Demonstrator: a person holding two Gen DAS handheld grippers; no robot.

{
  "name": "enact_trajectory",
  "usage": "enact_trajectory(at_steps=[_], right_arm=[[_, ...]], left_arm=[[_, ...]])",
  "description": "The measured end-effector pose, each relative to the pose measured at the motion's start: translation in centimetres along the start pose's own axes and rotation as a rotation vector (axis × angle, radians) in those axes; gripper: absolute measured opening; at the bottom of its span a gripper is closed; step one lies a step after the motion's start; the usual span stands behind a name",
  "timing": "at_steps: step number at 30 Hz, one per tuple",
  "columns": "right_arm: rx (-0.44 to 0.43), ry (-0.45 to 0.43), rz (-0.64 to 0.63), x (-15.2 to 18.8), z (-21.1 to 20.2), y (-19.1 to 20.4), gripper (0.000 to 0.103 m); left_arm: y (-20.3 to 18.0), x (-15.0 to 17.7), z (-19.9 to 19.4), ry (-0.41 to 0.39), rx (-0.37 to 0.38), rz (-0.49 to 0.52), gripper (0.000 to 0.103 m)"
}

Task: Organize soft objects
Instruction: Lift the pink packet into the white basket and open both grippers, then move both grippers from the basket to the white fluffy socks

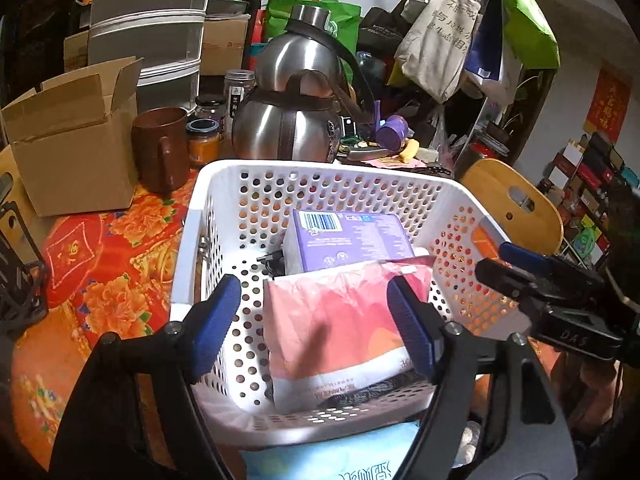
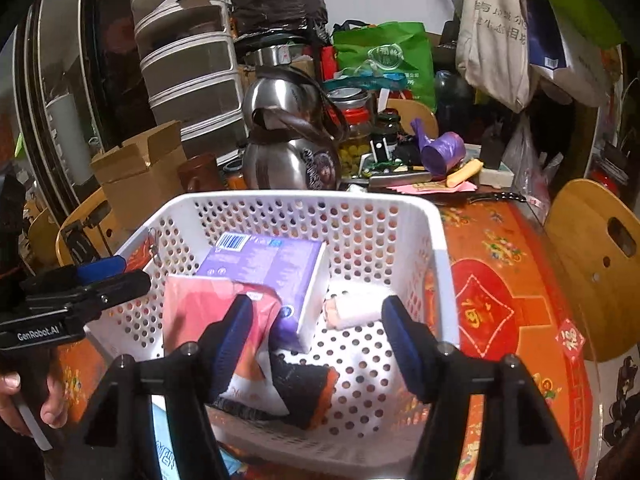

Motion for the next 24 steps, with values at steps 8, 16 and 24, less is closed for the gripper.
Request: enact_trajectory(at_steps=[8,16,24], right_arm=[[-0.012,-0.014,-0.004,0.5,-0.5,1.0,0.067],[0.000,-0.021,-0.001,1.7,-2.7,1.9,0.067],[0.060,-0.053,0.020,7.5,-9.2,2.3,0.077]], left_arm=[[-0.4,0.9,-1.7,-0.008,0.016,0.009,0.074],[0.1,2.7,-3.7,-0.006,0.003,-0.030,0.073],[-0.6,8.2,-9.7,-0.070,0.030,-0.035,0.079]])
Point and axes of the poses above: each gripper's, at about its wrist camera, not at the fingertips, and z roughly the way its jaws point, y to its left, x to its underside, the point moved 1 cm from there along z, roughly the way its jaws point, and after that the axes turned 12 degrees about -z, right-handed, at the moved point
